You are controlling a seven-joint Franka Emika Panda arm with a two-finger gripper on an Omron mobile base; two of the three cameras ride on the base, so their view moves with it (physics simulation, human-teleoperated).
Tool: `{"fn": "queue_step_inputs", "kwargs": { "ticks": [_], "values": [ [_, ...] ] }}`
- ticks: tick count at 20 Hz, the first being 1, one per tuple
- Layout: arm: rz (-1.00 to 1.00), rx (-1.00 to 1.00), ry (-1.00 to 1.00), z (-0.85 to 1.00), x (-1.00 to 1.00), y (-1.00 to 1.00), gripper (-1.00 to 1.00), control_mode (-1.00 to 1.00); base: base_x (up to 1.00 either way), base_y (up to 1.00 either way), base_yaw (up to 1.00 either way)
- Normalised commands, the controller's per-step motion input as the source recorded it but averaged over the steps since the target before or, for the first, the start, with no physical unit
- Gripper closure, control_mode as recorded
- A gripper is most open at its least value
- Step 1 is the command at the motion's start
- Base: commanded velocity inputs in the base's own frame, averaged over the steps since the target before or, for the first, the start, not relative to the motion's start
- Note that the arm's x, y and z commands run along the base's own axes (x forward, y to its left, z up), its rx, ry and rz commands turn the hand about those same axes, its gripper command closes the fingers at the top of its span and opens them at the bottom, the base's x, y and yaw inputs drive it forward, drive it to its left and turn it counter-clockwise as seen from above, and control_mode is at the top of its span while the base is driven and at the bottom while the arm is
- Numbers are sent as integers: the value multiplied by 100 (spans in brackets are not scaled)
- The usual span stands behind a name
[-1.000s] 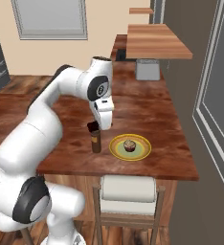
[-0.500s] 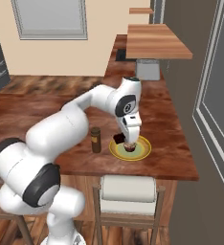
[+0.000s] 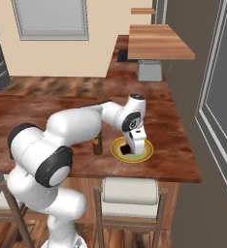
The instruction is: Take the cinnamon bottle from the cabinet and place it on the dining table, next to the plate with the cupcake. Then take the chocolate from the dining counter and place it on the cupcake plate.
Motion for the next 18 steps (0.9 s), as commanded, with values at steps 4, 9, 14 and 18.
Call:
{"fn": "queue_step_inputs", "kwargs": {
  "ticks": [4,9,14,18],
  "values": [
    [0,0,0,-27,1,-2,100,-100,0,0,0],
    [0,0,0,-34,33,0,100,-100,0,0,0],
    [0,0,0,-22,32,0,100,-100,0,0,0],
    [0,0,0,-16,17,-1,100,-100,0,0,0]
  ]
}}
